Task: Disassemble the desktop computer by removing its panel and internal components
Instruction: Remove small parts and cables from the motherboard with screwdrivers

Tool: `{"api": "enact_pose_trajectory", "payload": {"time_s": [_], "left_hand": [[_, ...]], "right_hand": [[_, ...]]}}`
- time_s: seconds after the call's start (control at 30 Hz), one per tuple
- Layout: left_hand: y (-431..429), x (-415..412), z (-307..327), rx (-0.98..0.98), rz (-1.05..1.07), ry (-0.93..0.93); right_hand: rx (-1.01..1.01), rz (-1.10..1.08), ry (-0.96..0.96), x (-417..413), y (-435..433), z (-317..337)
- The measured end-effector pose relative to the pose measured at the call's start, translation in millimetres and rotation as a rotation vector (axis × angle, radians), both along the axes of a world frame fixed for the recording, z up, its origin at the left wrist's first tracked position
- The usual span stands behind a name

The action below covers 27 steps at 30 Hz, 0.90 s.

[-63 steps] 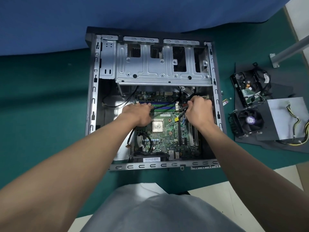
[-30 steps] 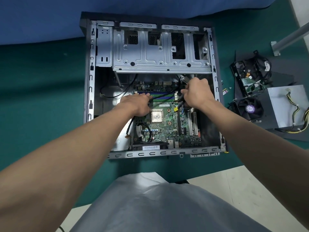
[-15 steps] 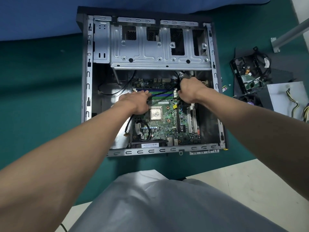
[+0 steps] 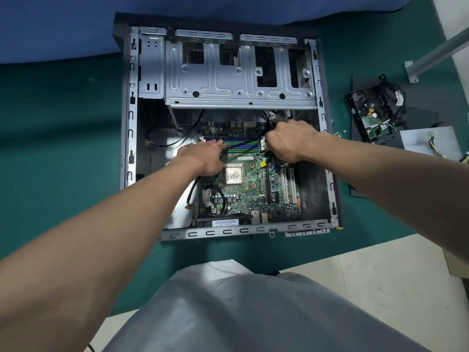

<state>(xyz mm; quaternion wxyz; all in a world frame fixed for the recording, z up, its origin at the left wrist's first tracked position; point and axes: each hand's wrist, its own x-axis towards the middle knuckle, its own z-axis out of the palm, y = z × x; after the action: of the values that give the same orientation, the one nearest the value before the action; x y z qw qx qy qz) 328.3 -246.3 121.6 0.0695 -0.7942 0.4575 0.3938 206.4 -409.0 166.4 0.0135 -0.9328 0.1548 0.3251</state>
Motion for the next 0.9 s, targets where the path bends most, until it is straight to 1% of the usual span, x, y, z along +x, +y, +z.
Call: {"api": "enact_pose_trajectory", "payload": {"time_s": [0.07, 0.17, 0.27, 0.33, 0.5, 0.57, 0.77, 0.83, 0.9], "left_hand": [[0.7, -0.8, 0.6, 0.001, 0.011, 0.000], [0.6, -0.7, 1.6, 0.004, 0.015, 0.000], [-0.1, 0.3, 2.2, 0.006, 0.011, 0.004], [-0.1, 0.2, 2.0, 0.005, 0.009, 0.002], [0.2, 0.4, 1.0, 0.008, 0.012, 0.003], [0.4, 1.1, 1.3, 0.006, 0.011, 0.001], [1.1, 0.7, 0.9, 0.004, 0.010, 0.013], [0.9, 1.3, 0.0, 0.004, 0.011, 0.016], [0.9, 1.8, -0.9, 0.006, 0.012, 0.016]], "right_hand": [[-0.013, -0.048, 0.008, 1.7, 1.4, -1.6], [0.007, -0.229, -0.066, 4.1, 4.3, -5.7], [0.105, -0.390, -0.128, 6.0, 2.3, -9.2], [0.191, -0.462, -0.126, 7.8, 2.8, -8.9], [0.111, -0.497, -0.098, 6.7, 8.7, -7.6], [0.092, -0.454, -0.111, 7.5, 10.0, -6.5], [0.109, -0.420, -0.129, 8.3, 6.7, -8.5], [0.057, -0.397, -0.115, 6.8, 8.3, -7.9], [0.006, -0.378, -0.141, 4.4, 8.9, -8.7]]}}
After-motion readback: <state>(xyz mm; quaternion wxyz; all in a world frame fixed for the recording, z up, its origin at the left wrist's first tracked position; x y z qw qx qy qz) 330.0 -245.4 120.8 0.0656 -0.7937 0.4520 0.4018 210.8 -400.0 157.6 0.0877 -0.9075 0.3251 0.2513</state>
